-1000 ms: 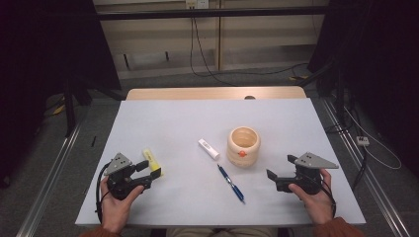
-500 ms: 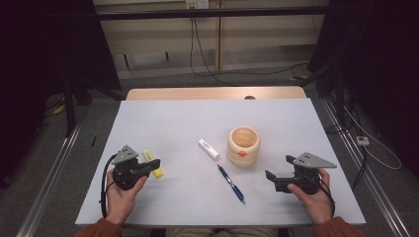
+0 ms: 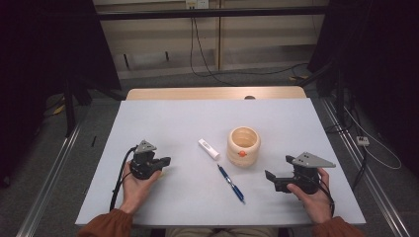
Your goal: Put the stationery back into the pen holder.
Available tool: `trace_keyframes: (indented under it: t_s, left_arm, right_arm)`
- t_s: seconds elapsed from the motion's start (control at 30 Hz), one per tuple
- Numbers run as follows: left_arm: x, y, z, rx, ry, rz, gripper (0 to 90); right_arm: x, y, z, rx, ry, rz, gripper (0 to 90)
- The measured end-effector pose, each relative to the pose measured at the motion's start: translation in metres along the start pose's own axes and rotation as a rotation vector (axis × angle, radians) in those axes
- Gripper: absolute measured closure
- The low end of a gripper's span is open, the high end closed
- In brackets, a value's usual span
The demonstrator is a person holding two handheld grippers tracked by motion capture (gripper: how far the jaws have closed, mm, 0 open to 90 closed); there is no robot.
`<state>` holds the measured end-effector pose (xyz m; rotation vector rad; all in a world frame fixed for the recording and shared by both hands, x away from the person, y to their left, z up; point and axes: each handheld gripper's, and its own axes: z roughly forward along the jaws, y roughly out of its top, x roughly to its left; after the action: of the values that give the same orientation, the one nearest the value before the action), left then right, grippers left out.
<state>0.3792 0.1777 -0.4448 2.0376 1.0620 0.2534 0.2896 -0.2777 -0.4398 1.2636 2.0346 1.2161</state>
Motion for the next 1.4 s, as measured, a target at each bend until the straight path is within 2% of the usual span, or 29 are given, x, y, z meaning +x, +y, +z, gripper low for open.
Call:
trace_keyframes:
  t_s: [0.2,0.37,0.53,0.6,0.63,0.73,0.83,0.9,1.03,1.17,1.27,1.4]
  left_arm:
    - [-0.003,-0.005,0.008,0.063,0.008,0.016,90.0]
    - [-0.002,-0.007,0.011,0.087,0.022,0.024,90.0]
    - [-0.002,-0.009,0.010,0.087,0.025,0.029,90.0]
    - [-0.001,-0.009,0.006,0.113,0.026,0.025,90.0]
    - [0.000,-0.010,0.004,0.110,0.042,0.019,90.0]
    - [0.004,-0.015,-0.003,0.115,0.024,-0.002,90.0]
    - [0.006,-0.017,-0.007,0.117,0.032,-0.016,90.0]
    - [0.009,-0.018,-0.011,0.140,0.021,-0.012,90.0]
    - [0.013,-0.020,-0.016,0.151,0.019,-0.026,90.0]
    - [0.018,-0.020,-0.018,0.159,-0.011,-0.053,90.0]
    - [0.019,-0.020,-0.020,0.172,0.001,-0.035,90.0]
    - [0.021,-0.020,-0.025,0.181,0.017,-0.035,90.0]
  right_arm:
    - [0.000,0.000,0.001,0.001,0.000,-0.007,5.8]
    - [0.001,0.000,0.001,0.004,0.001,-0.007,5.8]
    - [0.001,0.000,0.001,0.003,0.003,-0.008,5.8]
    - [0.001,0.000,0.001,0.003,0.003,-0.009,5.8]
    - [0.001,0.000,0.001,0.004,0.003,-0.010,5.8]
    - [0.001,0.000,0.000,0.001,-0.004,-0.010,5.8]
    - [0.000,0.000,0.001,0.005,-0.002,-0.008,5.8]
    - [0.001,0.000,0.001,0.004,-0.002,-0.009,5.8]
    - [0.001,0.000,0.001,0.006,0.000,-0.010,5.8]
    - [0.000,0.000,0.002,0.006,0.001,-0.007,5.4]
    - [0.000,0.000,0.002,0.009,-0.001,-0.007,5.3]
    - [0.001,0.000,0.002,0.009,-0.001,-0.008,5.3]
